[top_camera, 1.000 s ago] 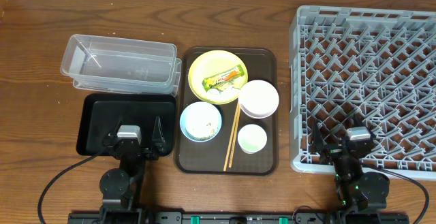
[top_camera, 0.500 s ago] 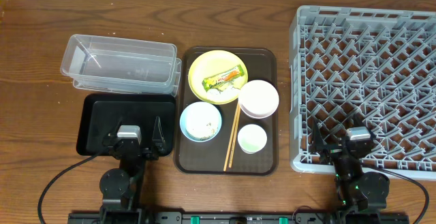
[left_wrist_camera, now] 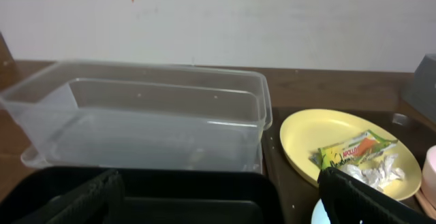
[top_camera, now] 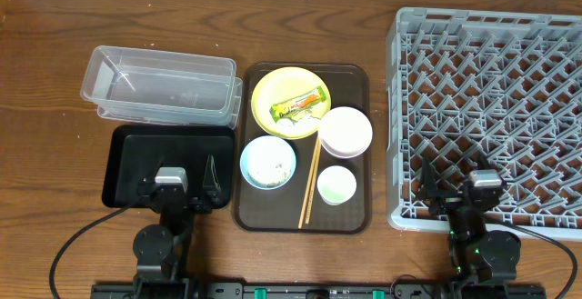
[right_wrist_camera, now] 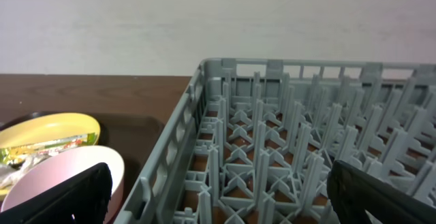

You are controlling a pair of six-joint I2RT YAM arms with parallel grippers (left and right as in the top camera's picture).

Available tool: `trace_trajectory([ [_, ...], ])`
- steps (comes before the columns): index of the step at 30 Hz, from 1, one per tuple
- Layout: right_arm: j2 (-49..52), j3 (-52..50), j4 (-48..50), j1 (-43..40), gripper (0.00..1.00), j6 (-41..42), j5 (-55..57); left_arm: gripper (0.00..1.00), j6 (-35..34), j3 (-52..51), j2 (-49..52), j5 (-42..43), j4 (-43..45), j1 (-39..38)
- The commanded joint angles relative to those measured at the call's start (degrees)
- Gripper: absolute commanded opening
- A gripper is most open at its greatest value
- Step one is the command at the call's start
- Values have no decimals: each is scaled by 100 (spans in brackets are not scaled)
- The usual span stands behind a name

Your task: Sort waste into correct bins and load items into the dishwasher rack

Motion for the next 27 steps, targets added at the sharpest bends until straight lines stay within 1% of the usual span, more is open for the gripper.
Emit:
trace_trajectory([
  [1, 20, 219, -144, 50, 99, 269, 208, 94, -275, 105, 186, 96, -411, 24],
  [4, 219, 581, -505, 50, 99, 289, 267, 94, -485, 348, 468, 103, -590, 24],
  [9, 1060, 1379, -1169, 50, 99, 289, 468, 94, -505, 1108, 1215, 107, -916, 24],
  [15, 2601, 2374, -1648, 50, 99, 289, 551, 94, -505, 2518, 2649, 151, -2061, 24],
  [20, 3930, 3438, -2616, 50, 99, 289, 457, 94, -505, 3668, 4000, 223, -3211, 24],
  [23, 4656, 4116, -3248, 50, 99, 286, 382, 94, -503, 4363, 4813, 485, -3950, 24],
  [27, 5298, 4728, -3698, 50, 99, 289, 352, 94, -503, 5141, 5663, 638, -4852, 24],
])
